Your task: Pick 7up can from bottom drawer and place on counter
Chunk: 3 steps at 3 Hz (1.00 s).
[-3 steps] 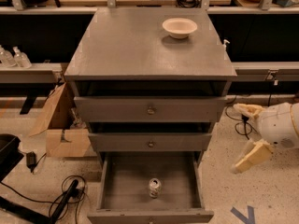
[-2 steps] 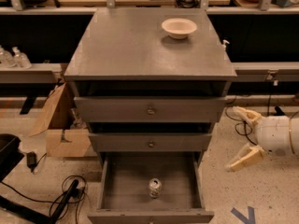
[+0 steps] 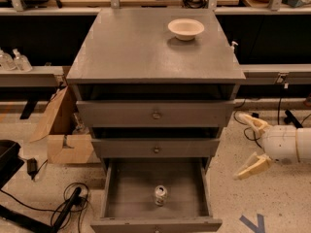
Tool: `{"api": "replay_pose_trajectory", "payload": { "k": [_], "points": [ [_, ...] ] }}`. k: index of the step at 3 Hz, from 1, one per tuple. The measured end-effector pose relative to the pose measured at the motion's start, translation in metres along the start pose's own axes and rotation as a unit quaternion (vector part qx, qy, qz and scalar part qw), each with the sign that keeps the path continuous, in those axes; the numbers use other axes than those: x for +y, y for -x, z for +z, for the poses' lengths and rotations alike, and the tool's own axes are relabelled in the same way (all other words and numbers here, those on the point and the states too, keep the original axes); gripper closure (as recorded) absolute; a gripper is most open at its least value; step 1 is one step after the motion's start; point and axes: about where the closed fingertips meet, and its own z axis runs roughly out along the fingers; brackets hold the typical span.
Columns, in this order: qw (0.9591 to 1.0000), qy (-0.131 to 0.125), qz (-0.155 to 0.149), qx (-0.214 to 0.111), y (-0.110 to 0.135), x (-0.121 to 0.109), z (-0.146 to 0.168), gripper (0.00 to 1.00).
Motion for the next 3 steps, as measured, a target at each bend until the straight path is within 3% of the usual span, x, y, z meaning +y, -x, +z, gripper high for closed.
{"api": "replay_pose_trajectory", "payload": {
  "k": [1, 2, 3],
  "points": [
    [1.0, 0.004, 0.003, -0.007, -0.003, 0.001, 0.008, 0.0],
    [0.9995, 0.005, 0.012, -0.03, -0.027, 0.005, 0.043, 0.0],
    [0.9971, -0.006, -0.001, -0.076, -0.069, 0.0, 0.115, 0.0]
  ]
}}
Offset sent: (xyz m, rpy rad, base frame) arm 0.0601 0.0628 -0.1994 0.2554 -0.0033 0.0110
